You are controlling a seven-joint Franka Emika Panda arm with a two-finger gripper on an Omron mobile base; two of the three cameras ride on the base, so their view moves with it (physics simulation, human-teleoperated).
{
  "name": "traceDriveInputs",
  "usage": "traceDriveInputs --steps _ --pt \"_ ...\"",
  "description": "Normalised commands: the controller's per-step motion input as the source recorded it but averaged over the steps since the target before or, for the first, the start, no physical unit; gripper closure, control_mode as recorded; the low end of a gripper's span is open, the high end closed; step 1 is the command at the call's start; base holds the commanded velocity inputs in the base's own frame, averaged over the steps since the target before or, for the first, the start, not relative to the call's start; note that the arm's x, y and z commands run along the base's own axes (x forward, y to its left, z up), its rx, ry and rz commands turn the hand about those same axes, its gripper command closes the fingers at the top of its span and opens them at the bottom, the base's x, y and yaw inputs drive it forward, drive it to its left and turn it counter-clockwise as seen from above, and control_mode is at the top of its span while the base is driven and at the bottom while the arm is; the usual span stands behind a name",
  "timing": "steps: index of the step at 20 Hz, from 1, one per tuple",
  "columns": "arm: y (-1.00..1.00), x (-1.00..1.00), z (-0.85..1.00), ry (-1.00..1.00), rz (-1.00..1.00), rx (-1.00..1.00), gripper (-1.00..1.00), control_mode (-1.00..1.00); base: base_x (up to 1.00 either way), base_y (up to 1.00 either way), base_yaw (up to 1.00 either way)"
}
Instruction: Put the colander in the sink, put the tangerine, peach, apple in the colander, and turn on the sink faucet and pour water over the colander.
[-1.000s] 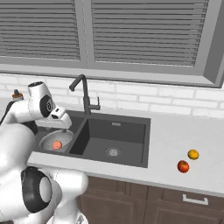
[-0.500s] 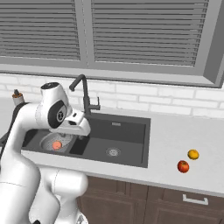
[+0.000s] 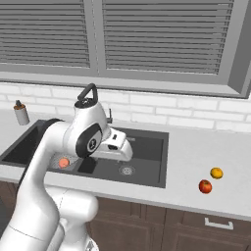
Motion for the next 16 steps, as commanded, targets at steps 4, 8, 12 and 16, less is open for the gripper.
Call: traceDriveInputs --steps 4,8,12,16 --pt "-0.96 -0.05 0.08 0.00 0.00 0.00 -1.00 -1.00 0.00 0.00 0.00" --pt "-0.86 0.00 0.03 0.00 0.00 0.02 -1.00 -1.00 0.00 0.00 0.00" --pt "-0.76 0.01 0.01 0.00 0.00 0.03 -1.00 -1.00 0.00 0.00 0.00" --pt "-0.69 0.05 -0.02 0.00 0.00 0.06 -1.00 -1.00 0.00 0.00 0.00"
